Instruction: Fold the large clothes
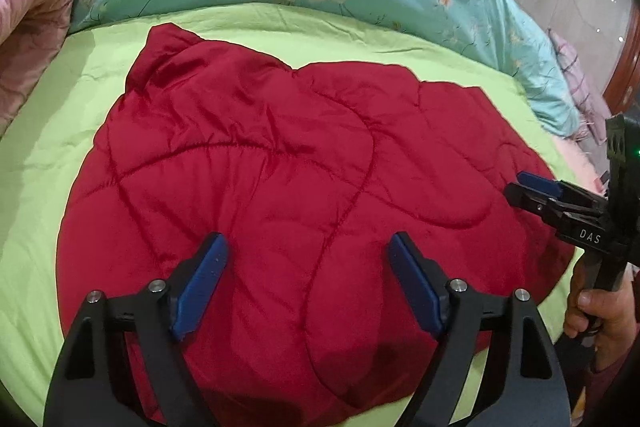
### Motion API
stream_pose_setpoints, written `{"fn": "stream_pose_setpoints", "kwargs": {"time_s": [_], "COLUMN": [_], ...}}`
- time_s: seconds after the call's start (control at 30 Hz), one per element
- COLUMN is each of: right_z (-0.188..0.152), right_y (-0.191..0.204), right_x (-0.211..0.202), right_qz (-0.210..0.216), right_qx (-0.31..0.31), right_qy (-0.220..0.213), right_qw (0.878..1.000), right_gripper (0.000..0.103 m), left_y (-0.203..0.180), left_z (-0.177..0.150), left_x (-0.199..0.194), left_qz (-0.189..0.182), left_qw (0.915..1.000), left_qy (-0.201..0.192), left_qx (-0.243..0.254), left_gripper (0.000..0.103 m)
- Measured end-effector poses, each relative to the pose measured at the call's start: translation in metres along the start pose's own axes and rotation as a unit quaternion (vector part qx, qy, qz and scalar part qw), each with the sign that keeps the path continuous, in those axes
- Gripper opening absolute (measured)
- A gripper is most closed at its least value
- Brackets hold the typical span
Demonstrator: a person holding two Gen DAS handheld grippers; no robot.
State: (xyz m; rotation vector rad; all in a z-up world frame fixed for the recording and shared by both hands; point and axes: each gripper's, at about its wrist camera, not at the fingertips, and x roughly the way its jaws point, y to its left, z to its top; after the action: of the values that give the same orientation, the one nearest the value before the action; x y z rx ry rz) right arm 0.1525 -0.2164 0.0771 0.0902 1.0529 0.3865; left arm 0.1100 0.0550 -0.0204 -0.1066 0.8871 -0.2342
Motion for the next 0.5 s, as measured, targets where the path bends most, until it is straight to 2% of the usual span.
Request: {"fn": "stream_pose_setpoints", "kwargs": {"time_s": [0.2,0.3,0.37,0.5], "right_z": [0.012,0.022,0.029,0.048], "right_y": [-0.001,-0.010,-0.015,-0.023], "right_x": [0.026,0.038,0.044,0.053], "right_qz": [-0.023,-0.027,-0.031,-0.054], "right_qx": [-0.022,-0.010,-0.002,0.006], "right_qy": [0.024,0.037,0.047,0.061], "right_qw": [0.999,0.999,0.998,0.997], "right_gripper": [0.065,0.064,0.064,0.064], "left_y": [0.008,0.015,0.023,0.042], "left_z": [0.020,0.032,0.045,0.072], "left_x": [0.021,0.034,0.041,0.059], "left_qz": [0.015,0.021,0.031,0.036], "left_qw": [0.9997,0.9992,0.9982,0.9954], "left_qy": [0.011,0.021,0.033,0.058], "left_qx": [-0.017,-0.026,-0.039,-0.068], "left_gripper": [0.081,0.075,0.065,0.062]}}
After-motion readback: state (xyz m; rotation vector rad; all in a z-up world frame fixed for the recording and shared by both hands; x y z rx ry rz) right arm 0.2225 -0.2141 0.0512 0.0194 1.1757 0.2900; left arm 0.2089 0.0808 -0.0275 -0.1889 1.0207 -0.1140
